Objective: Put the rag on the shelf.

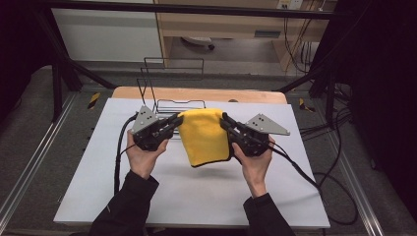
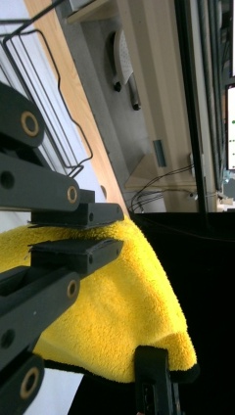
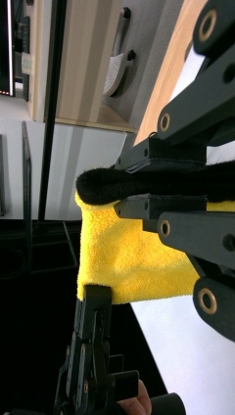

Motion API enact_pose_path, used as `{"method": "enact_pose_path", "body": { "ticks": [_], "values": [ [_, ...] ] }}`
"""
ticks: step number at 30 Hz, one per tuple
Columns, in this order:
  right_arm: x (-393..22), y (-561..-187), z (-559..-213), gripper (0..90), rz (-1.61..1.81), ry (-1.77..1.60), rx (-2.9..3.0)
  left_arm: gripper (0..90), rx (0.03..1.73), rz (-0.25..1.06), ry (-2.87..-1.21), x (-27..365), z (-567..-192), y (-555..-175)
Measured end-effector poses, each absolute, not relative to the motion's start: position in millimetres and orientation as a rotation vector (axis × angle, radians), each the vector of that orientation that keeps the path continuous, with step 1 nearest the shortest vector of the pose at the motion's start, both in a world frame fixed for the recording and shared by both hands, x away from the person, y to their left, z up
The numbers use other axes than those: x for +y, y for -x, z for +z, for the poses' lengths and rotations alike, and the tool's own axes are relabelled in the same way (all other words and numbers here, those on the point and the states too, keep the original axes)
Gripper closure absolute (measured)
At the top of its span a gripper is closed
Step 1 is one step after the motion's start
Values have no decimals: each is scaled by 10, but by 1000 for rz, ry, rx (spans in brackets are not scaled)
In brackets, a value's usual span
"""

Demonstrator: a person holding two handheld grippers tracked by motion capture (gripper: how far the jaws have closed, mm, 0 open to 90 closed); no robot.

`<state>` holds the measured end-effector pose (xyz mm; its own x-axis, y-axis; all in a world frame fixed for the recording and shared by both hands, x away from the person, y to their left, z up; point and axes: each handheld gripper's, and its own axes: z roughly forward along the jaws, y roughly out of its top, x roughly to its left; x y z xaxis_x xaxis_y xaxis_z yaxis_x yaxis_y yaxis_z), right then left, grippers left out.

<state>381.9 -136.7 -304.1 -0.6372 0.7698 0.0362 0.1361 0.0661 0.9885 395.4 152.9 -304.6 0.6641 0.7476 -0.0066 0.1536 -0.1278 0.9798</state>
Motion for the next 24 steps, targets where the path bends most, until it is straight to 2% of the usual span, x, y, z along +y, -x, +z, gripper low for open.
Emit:
{"method": "enact_pose_path", "body": {
  "ticks": [24],
  "values": [
    [-1031, -3945, -2807, 803, 1673, -860, 1741, 831, 748, 681, -1536, 1815, -2774, -4013]
  ]
}}
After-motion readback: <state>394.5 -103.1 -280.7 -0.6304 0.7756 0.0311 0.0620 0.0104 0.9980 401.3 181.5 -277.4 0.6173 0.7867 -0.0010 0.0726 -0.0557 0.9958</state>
